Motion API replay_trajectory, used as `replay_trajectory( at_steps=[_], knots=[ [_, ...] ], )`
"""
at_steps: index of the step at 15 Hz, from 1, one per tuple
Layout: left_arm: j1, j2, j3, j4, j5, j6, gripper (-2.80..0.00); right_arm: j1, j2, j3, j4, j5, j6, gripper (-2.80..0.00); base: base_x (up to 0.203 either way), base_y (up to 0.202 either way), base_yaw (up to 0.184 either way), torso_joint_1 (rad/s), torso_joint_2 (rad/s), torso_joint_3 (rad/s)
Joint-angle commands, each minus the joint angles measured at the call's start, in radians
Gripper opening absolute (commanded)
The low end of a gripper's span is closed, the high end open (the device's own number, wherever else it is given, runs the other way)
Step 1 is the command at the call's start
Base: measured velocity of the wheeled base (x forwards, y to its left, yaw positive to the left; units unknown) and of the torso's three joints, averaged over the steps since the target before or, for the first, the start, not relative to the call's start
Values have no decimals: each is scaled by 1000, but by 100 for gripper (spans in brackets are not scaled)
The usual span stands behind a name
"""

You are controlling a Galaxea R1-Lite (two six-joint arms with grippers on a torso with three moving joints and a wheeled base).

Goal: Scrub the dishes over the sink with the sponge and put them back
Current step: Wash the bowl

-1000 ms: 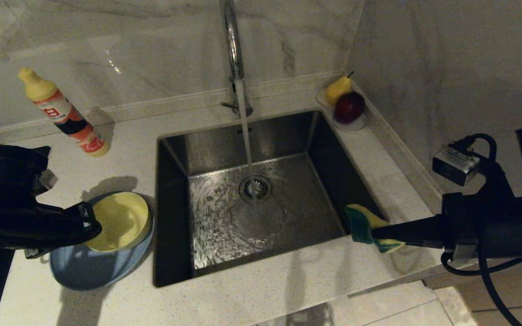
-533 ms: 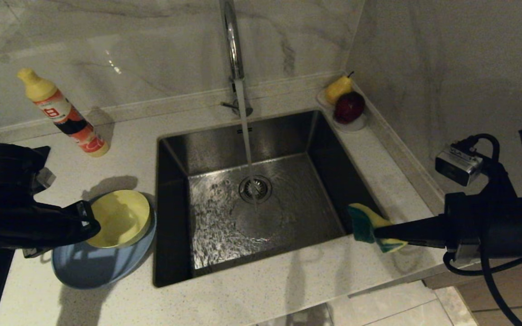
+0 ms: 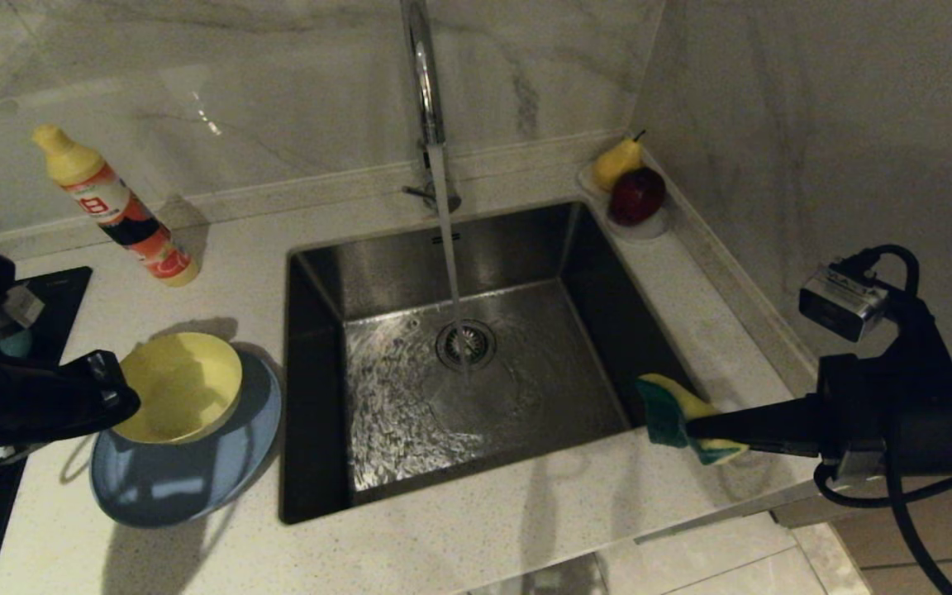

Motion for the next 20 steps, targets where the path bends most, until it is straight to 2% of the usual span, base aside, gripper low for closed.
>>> replay_trajectory(
  at_steps=[1,7,9,11,15,16,18,20],
  knots=[
    [38,-19,-28,2,-1,-1,-280,2,1,5,-3,4,3,-280,0,0,0,0,0,0],
    [42,-52,-128,72,-22,-22,-280,5,14,3,-7,4,3,-280,0,0,0,0,0,0],
    [31,-62,-197,77,-27,-82,-280,5,15,5,-8,4,3,-280,0,0,0,0,0,0],
    [-29,-54,-260,78,-28,-148,-280,5,19,3,-10,4,2,-280,0,0,0,0,0,0],
    [-202,11,-323,78,-14,-188,-280,5,19,5,-10,4,2,-280,0,0,0,0,0,0],
    [-248,47,-339,78,5,-191,-280,5,17,5,-10,4,1,-280,0,0,0,0,0,0],
    [-330,132,-379,68,86,-199,-280,5,10,8,-10,4,0,-280,0,0,0,0,0,0],
    [-406,224,-461,62,150,-257,-280,5,8,11,-10,4,0,-280,0,0,0,0,0,0]
  ],
)
